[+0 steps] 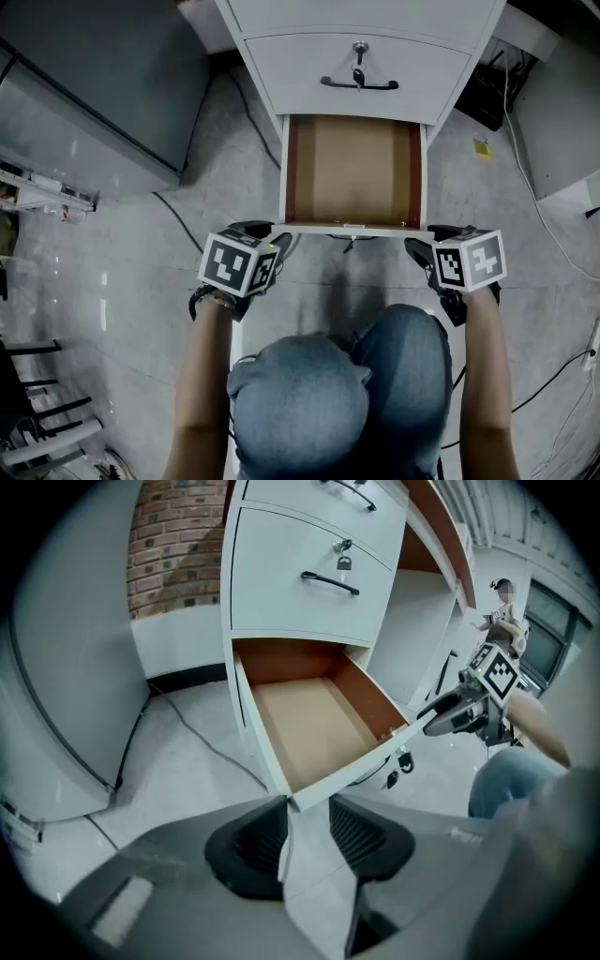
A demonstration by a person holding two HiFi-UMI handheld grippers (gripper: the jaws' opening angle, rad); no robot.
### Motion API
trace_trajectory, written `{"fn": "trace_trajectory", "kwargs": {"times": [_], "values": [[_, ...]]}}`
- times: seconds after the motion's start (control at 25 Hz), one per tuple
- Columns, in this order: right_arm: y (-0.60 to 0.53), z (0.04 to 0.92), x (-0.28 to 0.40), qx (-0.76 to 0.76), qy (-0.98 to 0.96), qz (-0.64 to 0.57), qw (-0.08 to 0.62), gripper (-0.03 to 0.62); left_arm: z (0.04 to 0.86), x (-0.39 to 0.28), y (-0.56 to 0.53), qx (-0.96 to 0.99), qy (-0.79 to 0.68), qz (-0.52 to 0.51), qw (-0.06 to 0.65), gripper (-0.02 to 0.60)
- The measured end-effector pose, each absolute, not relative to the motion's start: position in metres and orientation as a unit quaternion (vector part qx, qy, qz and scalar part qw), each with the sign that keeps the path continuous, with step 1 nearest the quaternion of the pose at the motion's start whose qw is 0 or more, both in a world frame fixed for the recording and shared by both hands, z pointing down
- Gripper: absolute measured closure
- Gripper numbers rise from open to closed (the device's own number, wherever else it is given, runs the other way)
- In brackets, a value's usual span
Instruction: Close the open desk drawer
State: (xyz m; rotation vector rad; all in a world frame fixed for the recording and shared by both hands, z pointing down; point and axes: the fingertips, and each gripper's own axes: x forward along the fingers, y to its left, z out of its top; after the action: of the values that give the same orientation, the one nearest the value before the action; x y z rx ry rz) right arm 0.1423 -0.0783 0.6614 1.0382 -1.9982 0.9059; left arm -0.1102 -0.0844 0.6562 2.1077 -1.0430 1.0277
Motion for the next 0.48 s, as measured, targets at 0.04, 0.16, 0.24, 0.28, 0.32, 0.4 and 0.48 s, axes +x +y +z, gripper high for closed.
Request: {"fn": "trace_trajectory", "kwargs": {"times": [0.04,0.16,0.24,0.28,0.32,0.4,0.48], "values": [[-0.078,0.662,0.142,0.401,-0.771,0.350,0.350,0.367,0.656,-0.110,-0.085,0.787,-0.390,0.384,0.284,0.434],[-0.077,0.666,0.141,0.398,-0.771,0.356,0.347,0.370,0.657,-0.110,-0.083,0.785,-0.389,0.391,0.284,0.439],[-0.077,0.665,0.142,0.400,-0.768,0.357,0.350,0.370,0.658,-0.110,-0.082,0.782,-0.386,0.397,0.286,0.439],[-0.077,0.666,0.142,0.399,-0.767,0.359,0.352,0.370,0.658,-0.111,-0.082,0.780,-0.386,0.400,0.287,0.440],[-0.077,0.667,0.142,0.398,-0.766,0.360,0.354,0.370,0.657,-0.111,-0.083,0.780,-0.387,0.401,0.286,0.440],[-0.078,0.663,0.143,0.403,-0.762,0.357,0.360,0.372,0.654,-0.110,-0.085,0.779,-0.390,0.400,0.285,0.442],[-0.081,0.655,0.142,0.407,-0.764,0.357,0.350,0.372,0.648,-0.110,-0.088,0.780,-0.396,0.391,0.287,0.442]]}}
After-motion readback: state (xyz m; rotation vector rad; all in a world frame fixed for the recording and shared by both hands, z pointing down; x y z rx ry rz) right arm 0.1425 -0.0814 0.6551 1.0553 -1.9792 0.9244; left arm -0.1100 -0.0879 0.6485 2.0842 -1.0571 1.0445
